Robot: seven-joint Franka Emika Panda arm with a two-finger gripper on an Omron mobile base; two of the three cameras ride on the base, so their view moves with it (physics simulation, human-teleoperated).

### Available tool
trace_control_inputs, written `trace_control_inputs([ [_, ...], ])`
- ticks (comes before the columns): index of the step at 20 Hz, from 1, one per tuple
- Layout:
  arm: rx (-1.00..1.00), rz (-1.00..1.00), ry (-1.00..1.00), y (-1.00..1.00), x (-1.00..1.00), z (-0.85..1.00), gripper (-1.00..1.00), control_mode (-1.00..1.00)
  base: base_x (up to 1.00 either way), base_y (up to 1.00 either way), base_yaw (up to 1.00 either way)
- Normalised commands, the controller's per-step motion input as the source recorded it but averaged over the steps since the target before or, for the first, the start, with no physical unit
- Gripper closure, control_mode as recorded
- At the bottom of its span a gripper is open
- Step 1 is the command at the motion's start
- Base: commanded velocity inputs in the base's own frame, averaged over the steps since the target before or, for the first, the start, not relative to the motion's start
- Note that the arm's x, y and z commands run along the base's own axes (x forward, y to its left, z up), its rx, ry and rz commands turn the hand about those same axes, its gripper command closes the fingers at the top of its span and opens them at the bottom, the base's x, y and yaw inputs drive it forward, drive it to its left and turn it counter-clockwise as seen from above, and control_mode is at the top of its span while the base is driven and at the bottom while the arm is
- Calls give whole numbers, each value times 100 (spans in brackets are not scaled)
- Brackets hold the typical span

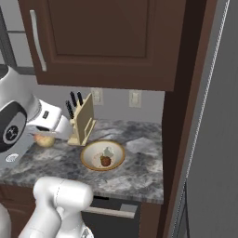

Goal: Take the garlic, peach, and pear from the freezer and place them in the bowl on the counter.

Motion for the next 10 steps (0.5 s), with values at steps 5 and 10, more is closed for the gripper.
trace_control_inputs([
  [5,0,1,16,-1,57,-73,100,-100,0,0,0],
  [10,0,7,5,-9,71,-82,100,-100,0,0,0],
])
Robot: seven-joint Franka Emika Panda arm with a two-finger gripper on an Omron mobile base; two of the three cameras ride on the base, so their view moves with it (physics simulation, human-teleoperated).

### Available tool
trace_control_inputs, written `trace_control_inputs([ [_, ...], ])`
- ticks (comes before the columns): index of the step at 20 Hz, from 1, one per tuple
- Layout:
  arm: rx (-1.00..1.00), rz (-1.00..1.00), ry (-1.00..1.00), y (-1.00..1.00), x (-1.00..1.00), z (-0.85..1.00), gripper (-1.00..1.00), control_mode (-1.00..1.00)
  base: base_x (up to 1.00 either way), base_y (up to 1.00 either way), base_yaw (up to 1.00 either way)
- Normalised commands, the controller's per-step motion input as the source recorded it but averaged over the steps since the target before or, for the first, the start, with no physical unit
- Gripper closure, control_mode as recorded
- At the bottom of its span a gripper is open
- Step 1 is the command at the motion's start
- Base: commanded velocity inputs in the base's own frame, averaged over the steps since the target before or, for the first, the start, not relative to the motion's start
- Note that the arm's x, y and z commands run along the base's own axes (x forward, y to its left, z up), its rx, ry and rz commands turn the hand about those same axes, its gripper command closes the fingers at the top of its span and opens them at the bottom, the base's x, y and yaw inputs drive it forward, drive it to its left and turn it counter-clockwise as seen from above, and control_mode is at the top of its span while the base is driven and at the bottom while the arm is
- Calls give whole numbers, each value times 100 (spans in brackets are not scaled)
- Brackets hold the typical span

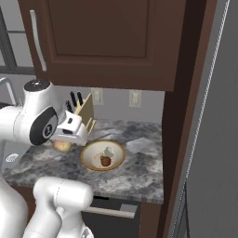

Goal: Take the garlic, peach, and pear from the freezer and place them in the bowl on the counter.

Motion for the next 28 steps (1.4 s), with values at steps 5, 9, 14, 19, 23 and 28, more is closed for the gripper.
trace_control_inputs([
  [5,0,10,4,-15,72,-67,100,-100,0,0,0],
  [9,0,7,4,0,61,-65,100,-100,0,0,0],
  [14,0,5,1,0,51,-58,100,-100,0,0,0],
  [19,0,4,3,0,47,-59,100,-100,0,0,0],
  [23,0,3,4,0,51,-37,100,-100,0,0,0],
  [28,0,3,0,-1,37,-18,100,-100,0,0,0],
])
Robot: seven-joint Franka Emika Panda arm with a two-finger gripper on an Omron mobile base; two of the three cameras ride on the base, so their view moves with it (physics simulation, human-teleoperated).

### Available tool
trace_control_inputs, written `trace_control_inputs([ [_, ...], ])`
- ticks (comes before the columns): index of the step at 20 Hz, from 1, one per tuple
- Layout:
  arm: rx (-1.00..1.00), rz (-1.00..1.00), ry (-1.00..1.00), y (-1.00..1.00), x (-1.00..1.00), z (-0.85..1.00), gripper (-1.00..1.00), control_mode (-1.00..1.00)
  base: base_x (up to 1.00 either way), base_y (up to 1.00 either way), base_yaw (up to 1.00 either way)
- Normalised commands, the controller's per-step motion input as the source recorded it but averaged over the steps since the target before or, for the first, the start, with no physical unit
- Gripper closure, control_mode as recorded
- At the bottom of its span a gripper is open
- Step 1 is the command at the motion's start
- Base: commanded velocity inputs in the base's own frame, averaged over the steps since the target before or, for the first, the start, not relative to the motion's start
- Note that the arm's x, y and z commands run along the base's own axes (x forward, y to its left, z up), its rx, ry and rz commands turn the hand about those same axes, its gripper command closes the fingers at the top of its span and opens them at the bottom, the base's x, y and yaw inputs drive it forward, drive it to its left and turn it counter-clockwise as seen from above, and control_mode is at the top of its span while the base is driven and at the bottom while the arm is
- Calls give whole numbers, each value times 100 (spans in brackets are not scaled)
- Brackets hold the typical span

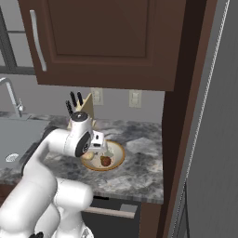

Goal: Take the garlic, peach, and pear from the freezer and place them in the bowl on the counter.

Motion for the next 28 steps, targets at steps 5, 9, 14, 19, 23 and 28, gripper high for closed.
trace_control_inputs([
  [5,0,1,1,0,37,-25,100,-100,0,0,0],
  [9,0,0,0,0,34,-36,100,-100,0,0,0],
  [14,0,0,0,0,26,-29,-100,-100,0,0,0],
  [19,0,0,1,0,2,0,-100,-100,0,0,0],
  [23,0,0,0,0,0,0,-100,-100,0,0,0],
  [28,0,0,-1,0,-4,10,-100,-100,0,0,0],
])
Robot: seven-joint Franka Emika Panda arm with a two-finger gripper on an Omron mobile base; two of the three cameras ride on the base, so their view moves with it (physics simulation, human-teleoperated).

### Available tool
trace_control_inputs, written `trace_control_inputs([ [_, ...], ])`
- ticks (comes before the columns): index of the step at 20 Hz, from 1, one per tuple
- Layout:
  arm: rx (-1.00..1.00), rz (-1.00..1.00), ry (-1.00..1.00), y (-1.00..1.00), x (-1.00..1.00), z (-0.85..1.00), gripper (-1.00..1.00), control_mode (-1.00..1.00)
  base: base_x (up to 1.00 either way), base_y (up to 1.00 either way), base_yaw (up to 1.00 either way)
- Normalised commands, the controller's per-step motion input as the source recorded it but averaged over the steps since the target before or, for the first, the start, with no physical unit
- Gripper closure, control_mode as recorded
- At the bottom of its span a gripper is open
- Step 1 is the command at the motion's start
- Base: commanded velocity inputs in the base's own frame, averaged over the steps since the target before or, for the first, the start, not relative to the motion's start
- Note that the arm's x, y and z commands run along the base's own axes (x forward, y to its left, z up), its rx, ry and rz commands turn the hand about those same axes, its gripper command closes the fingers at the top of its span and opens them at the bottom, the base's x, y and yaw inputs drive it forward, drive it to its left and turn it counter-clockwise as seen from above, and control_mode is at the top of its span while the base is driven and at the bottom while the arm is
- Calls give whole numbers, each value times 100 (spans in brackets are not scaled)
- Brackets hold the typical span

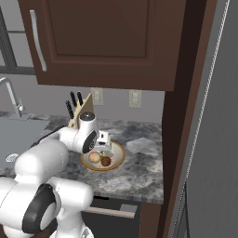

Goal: Take the garlic, peach, and pear from the freezer and place them in the bowl on the counter.

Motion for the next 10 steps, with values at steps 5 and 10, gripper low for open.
trace_control_inputs([
  [5,0,0,-3,0,-37,40,-100,-100,0,0,0],
  [10,0,0,-7,20,-51,53,-100,-100,0,0,0],
])
